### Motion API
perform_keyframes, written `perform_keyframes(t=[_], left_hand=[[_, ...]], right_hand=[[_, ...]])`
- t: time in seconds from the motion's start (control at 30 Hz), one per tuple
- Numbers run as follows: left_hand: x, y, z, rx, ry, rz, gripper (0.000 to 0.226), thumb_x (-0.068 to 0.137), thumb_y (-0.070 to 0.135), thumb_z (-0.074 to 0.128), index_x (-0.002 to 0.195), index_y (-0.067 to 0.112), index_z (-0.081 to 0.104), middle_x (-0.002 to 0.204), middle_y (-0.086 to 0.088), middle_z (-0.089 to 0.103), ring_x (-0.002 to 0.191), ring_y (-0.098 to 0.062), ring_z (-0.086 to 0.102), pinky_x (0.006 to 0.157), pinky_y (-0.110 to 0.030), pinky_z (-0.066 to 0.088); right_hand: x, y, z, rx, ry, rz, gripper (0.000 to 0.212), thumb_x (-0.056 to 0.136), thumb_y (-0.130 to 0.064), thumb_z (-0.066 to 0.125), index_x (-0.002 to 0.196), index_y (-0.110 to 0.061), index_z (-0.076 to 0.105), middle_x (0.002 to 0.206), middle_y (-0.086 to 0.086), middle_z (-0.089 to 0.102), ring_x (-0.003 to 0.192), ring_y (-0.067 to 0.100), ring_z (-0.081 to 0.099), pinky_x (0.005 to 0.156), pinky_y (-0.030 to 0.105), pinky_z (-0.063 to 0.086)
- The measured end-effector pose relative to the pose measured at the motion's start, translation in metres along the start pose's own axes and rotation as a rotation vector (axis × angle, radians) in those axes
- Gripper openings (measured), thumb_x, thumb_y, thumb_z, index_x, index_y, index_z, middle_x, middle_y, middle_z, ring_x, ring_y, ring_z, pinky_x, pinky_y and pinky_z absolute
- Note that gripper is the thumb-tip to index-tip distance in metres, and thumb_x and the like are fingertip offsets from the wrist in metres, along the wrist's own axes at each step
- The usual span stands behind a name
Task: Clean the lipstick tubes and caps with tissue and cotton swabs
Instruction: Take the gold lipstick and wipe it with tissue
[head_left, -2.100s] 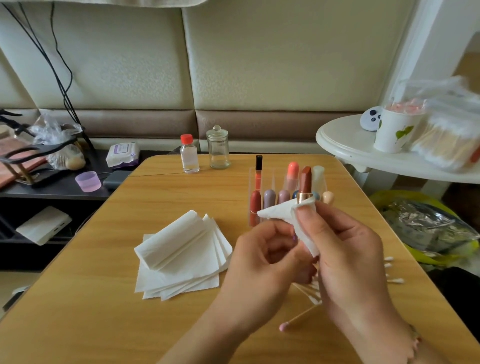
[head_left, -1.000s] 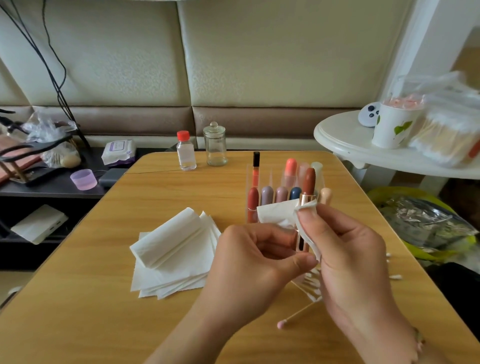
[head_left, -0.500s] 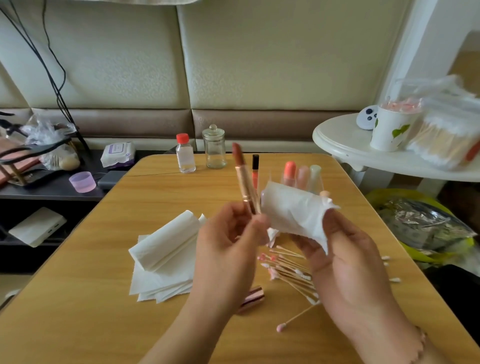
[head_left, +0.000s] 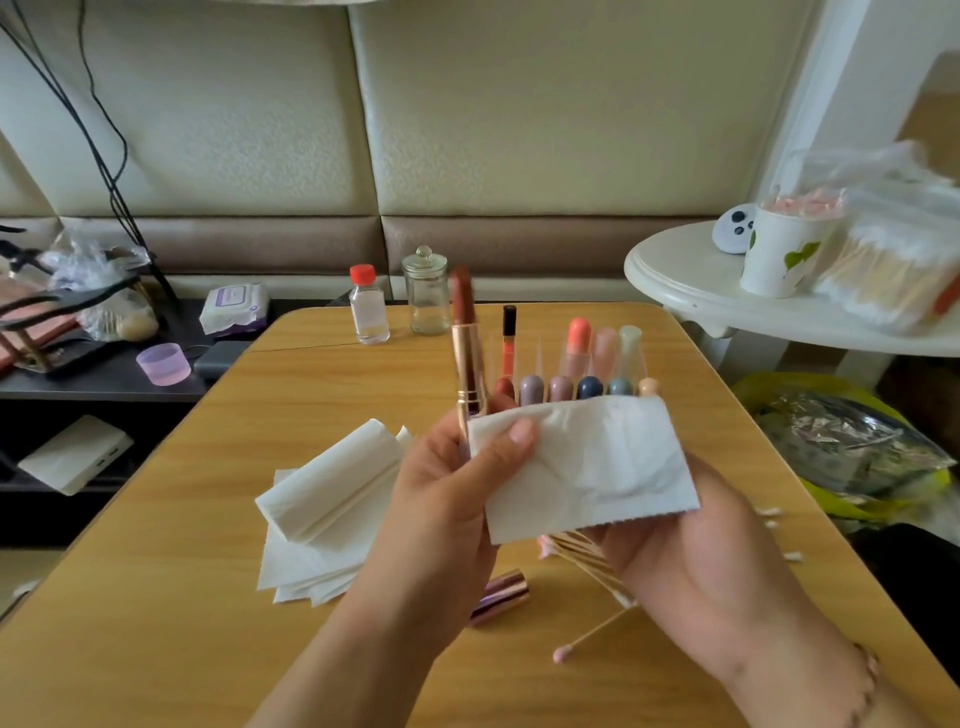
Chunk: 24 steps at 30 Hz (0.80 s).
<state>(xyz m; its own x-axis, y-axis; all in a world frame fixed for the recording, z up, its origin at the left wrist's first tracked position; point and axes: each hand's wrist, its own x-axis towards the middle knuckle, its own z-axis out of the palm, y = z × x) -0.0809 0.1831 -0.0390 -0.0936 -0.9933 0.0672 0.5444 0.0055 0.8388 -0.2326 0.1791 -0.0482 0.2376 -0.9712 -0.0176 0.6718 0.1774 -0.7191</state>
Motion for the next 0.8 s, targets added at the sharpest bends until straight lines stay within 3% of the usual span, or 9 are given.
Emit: perform_keyframes(t=[0.1, 0.2, 0.27, 0.37, 0.47, 0.6, 0.8], left_hand=[[-0.001, 0.005, 0.002, -0.063, 0.001, -0.022, 0.013, 0.080, 0.012, 0.066, 0.083, 0.018, 0.077, 0.109, -0.011, 0.073, 0.094, -0.021, 0.070, 0.068, -0.027, 0.057], [0.001, 0.007, 0.000, 0.026, 0.188, -0.005, 0.013, 0.073, 0.009, 0.064, 0.076, 0.018, 0.074, 0.081, -0.001, 0.074, 0.070, -0.013, 0.070, 0.054, -0.027, 0.054], [0.003, 0.009, -0.002, 0.067, 0.280, -0.016, 0.018, 0.077, 0.007, 0.057, 0.071, 0.018, 0.070, 0.070, 0.000, 0.069, 0.062, -0.014, 0.067, 0.050, -0.028, 0.050], [0.005, 0.011, -0.010, -0.004, 0.338, -0.058, 0.017, 0.073, 0.005, 0.049, 0.065, 0.016, 0.060, 0.064, -0.001, 0.060, 0.060, -0.019, 0.063, 0.055, -0.030, 0.048], [0.007, 0.012, -0.012, -0.060, 0.311, -0.078, 0.010, 0.062, 0.007, 0.045, 0.060, 0.015, 0.050, 0.069, -0.002, 0.054, 0.064, -0.022, 0.055, 0.064, -0.036, 0.044], [0.007, 0.010, -0.012, -0.111, 0.197, -0.107, 0.009, 0.064, 0.005, 0.040, 0.062, 0.013, 0.044, 0.074, -0.011, 0.058, 0.071, -0.027, 0.058, 0.073, -0.041, 0.046], [-0.001, 0.006, -0.006, -0.096, -0.044, -0.289, 0.019, 0.064, 0.003, 0.041, 0.079, 0.009, 0.050, 0.062, -0.009, 0.043, 0.057, -0.027, 0.051, 0.061, -0.034, 0.046]], right_hand=[[0.003, -0.013, -0.008, -0.210, 0.213, -0.261, 0.051, 0.094, -0.047, 0.045, 0.089, -0.009, 0.079, 0.088, 0.009, 0.075, 0.077, 0.021, 0.070, 0.071, 0.038, 0.053], [0.009, -0.035, -0.027, -0.403, 0.452, -0.679, 0.032, 0.100, -0.037, 0.053, 0.083, -0.019, 0.073, 0.058, -0.004, 0.056, 0.053, 0.014, 0.048, 0.051, 0.027, 0.037], [0.012, -0.047, -0.040, -0.642, 0.499, -0.774, 0.023, 0.095, -0.029, 0.061, 0.077, -0.028, 0.075, 0.054, -0.007, 0.056, 0.050, 0.009, 0.044, 0.047, 0.022, 0.034], [0.014, -0.042, -0.050, -1.324, 0.327, -0.528, 0.022, 0.086, -0.026, 0.074, 0.068, -0.039, 0.073, 0.065, -0.020, 0.068, 0.058, 0.001, 0.058, 0.051, 0.013, 0.043], [0.015, -0.031, -0.048, -1.836, 0.242, -0.225, 0.008, 0.084, -0.034, 0.076, 0.079, -0.041, 0.074, 0.073, -0.021, 0.063, 0.069, -0.002, 0.056, 0.061, 0.023, 0.045], [0.017, -0.043, -0.058, -2.064, 0.360, -0.177, 0.011, 0.089, -0.040, 0.070, 0.098, -0.047, 0.071, 0.101, -0.026, 0.060, 0.096, 0.003, 0.055, 0.077, 0.030, 0.055], [0.023, -0.036, -0.061, -2.061, 0.372, -0.090, 0.022, 0.090, -0.055, 0.061, 0.110, -0.049, 0.069, 0.117, -0.022, 0.060, 0.116, 0.013, 0.047, 0.091, 0.034, 0.047]])
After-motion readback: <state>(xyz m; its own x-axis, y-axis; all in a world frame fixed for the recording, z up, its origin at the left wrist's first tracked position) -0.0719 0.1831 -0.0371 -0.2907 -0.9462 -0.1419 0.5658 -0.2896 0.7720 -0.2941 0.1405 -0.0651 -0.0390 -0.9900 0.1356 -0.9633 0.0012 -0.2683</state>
